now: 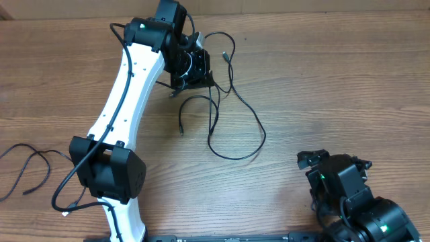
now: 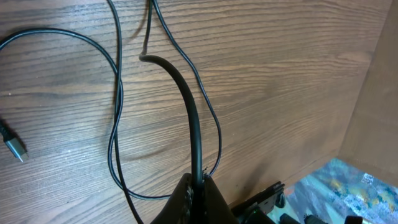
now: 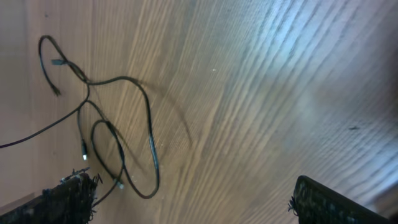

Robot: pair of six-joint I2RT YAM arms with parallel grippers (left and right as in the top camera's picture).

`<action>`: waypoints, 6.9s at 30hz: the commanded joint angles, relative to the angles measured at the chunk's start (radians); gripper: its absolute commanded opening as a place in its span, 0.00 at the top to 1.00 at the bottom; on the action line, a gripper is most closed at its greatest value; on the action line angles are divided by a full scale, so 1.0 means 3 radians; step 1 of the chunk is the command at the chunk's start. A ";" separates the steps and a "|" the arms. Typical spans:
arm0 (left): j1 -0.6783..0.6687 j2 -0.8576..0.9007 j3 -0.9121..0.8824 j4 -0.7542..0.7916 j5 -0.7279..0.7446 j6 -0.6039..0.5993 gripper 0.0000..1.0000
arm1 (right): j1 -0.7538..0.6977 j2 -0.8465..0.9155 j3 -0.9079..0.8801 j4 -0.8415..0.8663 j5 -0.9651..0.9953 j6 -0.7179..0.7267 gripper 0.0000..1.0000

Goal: Untangle cables

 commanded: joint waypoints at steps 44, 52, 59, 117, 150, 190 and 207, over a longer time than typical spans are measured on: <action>0.2290 -0.0600 0.1041 0.0084 0.0070 0.0435 0.96 | -0.2365 0.2767 0.0416 0.1921 -0.0029 -0.1928 0.96; 0.2140 -0.0590 0.1041 0.0243 0.0042 0.0435 0.96 | -0.2564 0.2772 0.0415 0.1788 0.0298 -0.2042 0.96; 0.2192 -0.0590 0.1041 0.0249 -0.0515 0.0249 0.96 | -0.2640 0.2772 0.0412 0.1511 0.1044 -0.1787 0.94; 0.0495 -0.0393 -0.1123 0.0778 -0.0136 -0.0655 0.96 | -0.2483 0.2349 0.0521 0.1385 -0.1832 -0.3848 0.00; -0.0502 -0.0329 -0.2253 0.2347 -0.1943 -0.3726 0.57 | -0.2483 0.2349 0.0521 0.1361 -0.1834 -0.3848 0.00; 0.0495 0.0148 -0.1629 0.2195 -0.2146 -0.1648 0.96 | -0.2485 0.2349 0.0521 0.1361 -0.1834 -0.3848 0.00; 0.0618 0.0148 -0.1219 0.1802 -0.1045 0.0306 0.81 | -0.2485 0.2349 0.0521 0.1361 -0.1834 -0.3848 0.00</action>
